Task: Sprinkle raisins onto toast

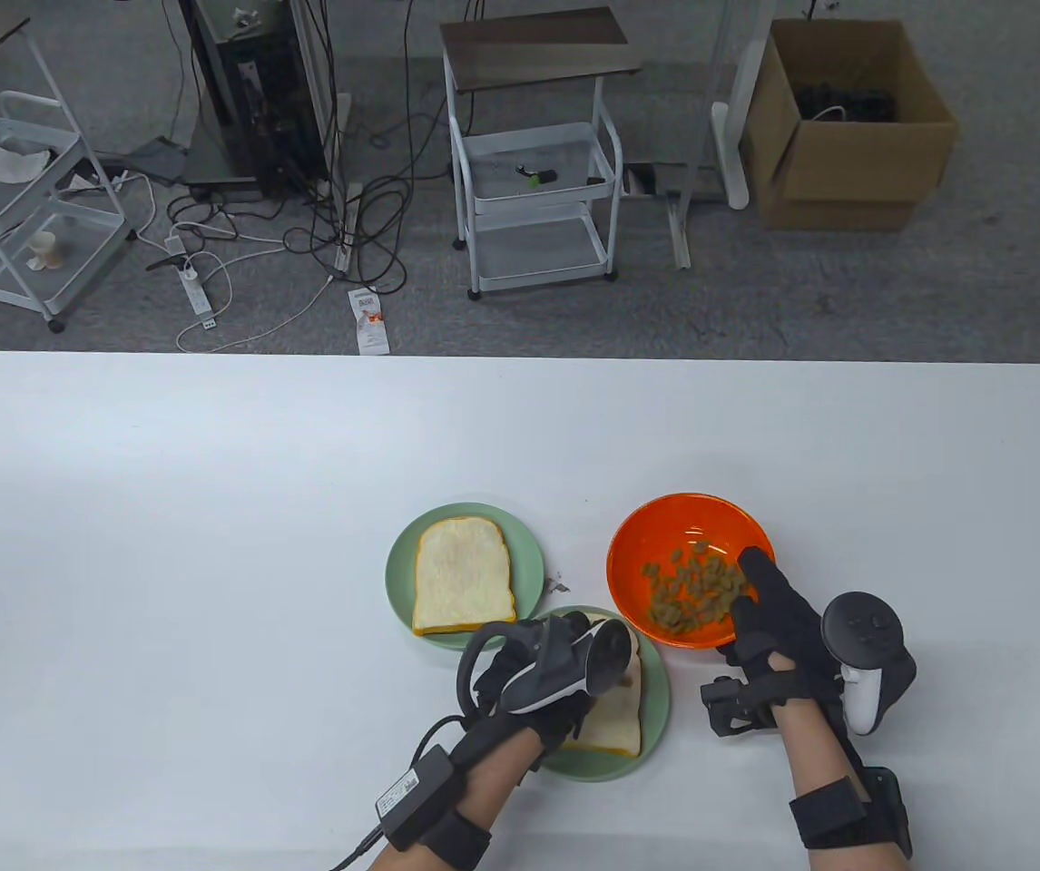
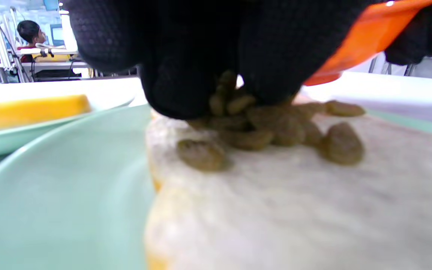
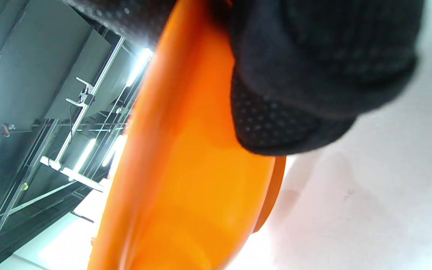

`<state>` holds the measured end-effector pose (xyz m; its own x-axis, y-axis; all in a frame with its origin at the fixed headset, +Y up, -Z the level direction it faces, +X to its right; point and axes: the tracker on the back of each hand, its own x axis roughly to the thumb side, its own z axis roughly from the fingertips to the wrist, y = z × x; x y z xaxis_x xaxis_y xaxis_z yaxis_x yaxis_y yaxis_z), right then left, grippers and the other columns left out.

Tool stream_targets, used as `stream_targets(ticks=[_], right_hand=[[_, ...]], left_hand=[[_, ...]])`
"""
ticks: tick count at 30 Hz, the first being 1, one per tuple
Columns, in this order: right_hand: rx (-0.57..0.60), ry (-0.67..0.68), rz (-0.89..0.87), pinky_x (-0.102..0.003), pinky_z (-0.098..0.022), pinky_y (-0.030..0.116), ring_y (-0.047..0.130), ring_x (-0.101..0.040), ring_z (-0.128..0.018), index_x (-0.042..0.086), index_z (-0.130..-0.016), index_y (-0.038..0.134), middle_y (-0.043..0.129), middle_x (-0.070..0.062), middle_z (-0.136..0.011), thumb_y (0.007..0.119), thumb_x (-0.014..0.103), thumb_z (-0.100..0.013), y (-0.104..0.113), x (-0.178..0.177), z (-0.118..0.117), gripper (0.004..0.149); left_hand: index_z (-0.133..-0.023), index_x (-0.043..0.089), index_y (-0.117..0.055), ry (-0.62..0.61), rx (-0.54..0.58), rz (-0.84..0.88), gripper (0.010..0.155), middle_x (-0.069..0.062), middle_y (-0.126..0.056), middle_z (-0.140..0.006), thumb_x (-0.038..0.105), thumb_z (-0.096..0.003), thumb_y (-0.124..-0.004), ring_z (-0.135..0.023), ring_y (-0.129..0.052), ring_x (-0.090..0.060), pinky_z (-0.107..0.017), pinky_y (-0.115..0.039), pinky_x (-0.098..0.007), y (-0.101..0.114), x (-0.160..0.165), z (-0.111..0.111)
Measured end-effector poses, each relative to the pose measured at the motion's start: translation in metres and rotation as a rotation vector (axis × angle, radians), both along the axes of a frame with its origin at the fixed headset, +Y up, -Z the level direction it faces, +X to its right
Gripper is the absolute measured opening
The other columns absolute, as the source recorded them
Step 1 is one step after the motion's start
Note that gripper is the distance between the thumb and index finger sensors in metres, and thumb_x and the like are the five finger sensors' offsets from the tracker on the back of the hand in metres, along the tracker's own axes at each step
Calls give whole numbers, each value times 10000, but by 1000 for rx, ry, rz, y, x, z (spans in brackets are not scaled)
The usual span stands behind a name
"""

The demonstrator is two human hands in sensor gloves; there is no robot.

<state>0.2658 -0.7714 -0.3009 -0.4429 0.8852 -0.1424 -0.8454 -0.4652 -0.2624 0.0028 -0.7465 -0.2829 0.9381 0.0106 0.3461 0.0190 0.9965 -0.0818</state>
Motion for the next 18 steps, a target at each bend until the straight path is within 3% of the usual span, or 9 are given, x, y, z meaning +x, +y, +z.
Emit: stream_targets(ticks=[7, 10, 16, 18], right_hand=[[6, 21, 8, -318, -93, 953, 1053, -363, -198, 80, -988, 757, 741, -376, -932, 848, 130, -444, 1, -4, 0, 554], [7, 24, 10, -317, -93, 954, 1054, -362, -199, 78, -988, 758, 742, -379, -931, 849, 131, -444, 1, -5, 0, 554], [19, 7, 6, -320, -94, 953, 1052, -365, -199, 81, -986, 761, 741, -377, -932, 850, 131, -444, 1, -1, 0, 551], [16, 5, 6, -322, -95, 952, 1052, -366, -200, 81, -986, 760, 740, -378, -932, 850, 131, -443, 0, -1, 0, 552]], left_hand=[[-808, 412, -935, -25, 69, 82, 398, 99, -1025, -745, 437, -413, -973, -457, -1105, -89, -448, -954, -302, 4, -2, 1], [-821, 410, -928, -33, 145, 107, 393, 88, -1017, -780, 380, -429, -951, -501, -1118, -78, -474, -965, -292, 4, -2, -1], [-824, 432, -913, -55, 137, 135, 385, 120, -996, -817, 355, -447, -915, -605, -1098, -119, -523, -927, -350, 4, -5, 1], [-764, 442, -936, -58, 126, 131, 332, 115, -989, -830, 335, -454, -885, -657, -1081, -145, -554, -908, -380, 5, -4, 2]])
